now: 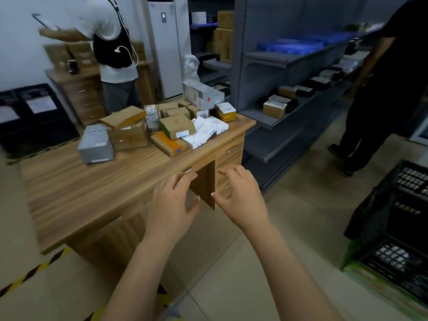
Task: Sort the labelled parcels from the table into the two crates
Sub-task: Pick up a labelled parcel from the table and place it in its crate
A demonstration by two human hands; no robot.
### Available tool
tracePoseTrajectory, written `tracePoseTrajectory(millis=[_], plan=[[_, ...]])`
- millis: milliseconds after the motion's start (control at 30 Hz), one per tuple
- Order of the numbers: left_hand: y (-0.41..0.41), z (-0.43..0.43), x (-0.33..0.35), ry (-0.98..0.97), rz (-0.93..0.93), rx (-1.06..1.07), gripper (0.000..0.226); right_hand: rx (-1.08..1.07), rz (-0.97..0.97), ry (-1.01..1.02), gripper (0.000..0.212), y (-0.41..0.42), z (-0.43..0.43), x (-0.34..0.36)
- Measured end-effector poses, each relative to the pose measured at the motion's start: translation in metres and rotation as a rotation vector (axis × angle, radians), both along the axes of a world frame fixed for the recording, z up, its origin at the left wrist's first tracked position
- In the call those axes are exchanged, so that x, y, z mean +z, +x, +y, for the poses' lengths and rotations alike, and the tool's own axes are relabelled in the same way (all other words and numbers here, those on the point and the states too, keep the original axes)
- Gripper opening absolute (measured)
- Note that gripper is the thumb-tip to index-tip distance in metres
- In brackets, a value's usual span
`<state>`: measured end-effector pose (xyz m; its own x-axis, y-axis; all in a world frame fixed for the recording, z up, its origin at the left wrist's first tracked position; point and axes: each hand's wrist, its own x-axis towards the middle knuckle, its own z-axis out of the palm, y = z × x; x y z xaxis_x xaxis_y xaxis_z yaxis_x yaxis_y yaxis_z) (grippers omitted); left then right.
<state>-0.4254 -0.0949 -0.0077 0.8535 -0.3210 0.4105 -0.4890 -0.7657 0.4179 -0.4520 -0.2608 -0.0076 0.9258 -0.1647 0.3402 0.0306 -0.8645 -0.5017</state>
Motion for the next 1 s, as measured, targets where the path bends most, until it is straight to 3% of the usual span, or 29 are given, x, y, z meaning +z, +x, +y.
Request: tracePoseTrajectory(millis=[400, 1000], plan=[[0.108, -0.009, -0.018, -0.026, 0.044, 0.063, 0.048, 0.071, 0.069, -0.013, 0.053, 0.111, -0.009, -0.016], [0.384, 0.022, -0.016, -0.009, 0.067, 0.007, 0.047, -0.016, 0.098, -0.018, 0.054, 0.366, 0.017, -0.011]])
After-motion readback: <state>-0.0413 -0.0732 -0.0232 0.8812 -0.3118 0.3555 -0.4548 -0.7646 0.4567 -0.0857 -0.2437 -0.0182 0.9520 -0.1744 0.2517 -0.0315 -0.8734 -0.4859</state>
